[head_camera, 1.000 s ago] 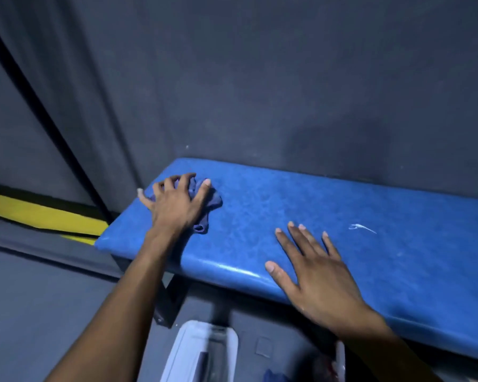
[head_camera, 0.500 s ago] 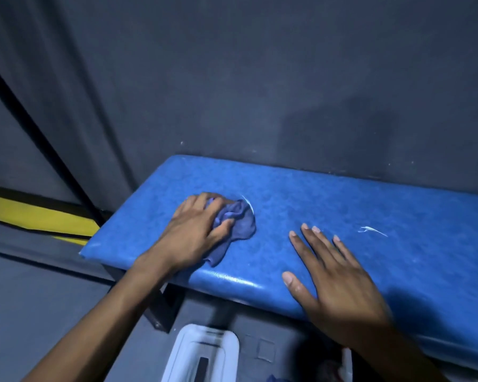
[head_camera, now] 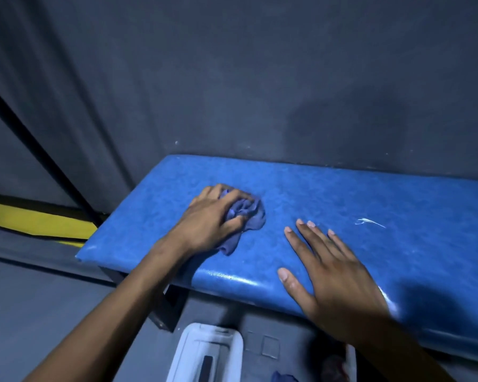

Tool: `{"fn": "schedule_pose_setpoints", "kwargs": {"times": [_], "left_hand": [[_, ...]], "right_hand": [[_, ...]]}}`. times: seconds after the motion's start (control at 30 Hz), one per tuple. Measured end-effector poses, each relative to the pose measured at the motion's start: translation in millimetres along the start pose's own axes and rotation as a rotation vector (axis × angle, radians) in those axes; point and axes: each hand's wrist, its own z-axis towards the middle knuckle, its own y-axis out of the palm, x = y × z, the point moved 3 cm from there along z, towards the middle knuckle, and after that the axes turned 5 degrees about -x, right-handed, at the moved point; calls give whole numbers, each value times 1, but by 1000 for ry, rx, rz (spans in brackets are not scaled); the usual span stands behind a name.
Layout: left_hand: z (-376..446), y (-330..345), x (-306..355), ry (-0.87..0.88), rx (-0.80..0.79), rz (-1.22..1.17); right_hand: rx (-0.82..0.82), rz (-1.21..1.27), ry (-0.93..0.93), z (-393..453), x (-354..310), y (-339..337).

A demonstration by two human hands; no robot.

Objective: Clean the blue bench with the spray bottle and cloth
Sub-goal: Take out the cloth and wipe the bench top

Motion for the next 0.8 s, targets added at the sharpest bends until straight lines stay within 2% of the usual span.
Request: {"fn": "schedule_pose_setpoints", "kwargs": {"times": [0.13,0.23,0.33,0.43,0.5,0.57,0.7,0.73,0.8], "left_hand": [[17,-16,-51,-204,134,30],[58,-7,-44,-303,141,41],[46,3,-7,-154,47,-3],[-18,0,15,-2,1,-33],[-45,-5,8,-14,26,-51],[-26,-11,-18,-117,87,1],[46,-8,-34,-506,228,52],[56,0,-23,-542,236,34],[56,18,13,-474,217,15]], "right_hand": [[13,15,-7,2,0,2],[13,12,-5,1,0,2],[17,10,-3,0,0,0],[26,14,-9,-1,0,0],[37,23,-9,-1,-1,0],[39,24,-7,0,0,0],[27,6,1,0,0,-1],[26,2,7,0,-1,-1],[22,-2,15,0,0,0]]}}
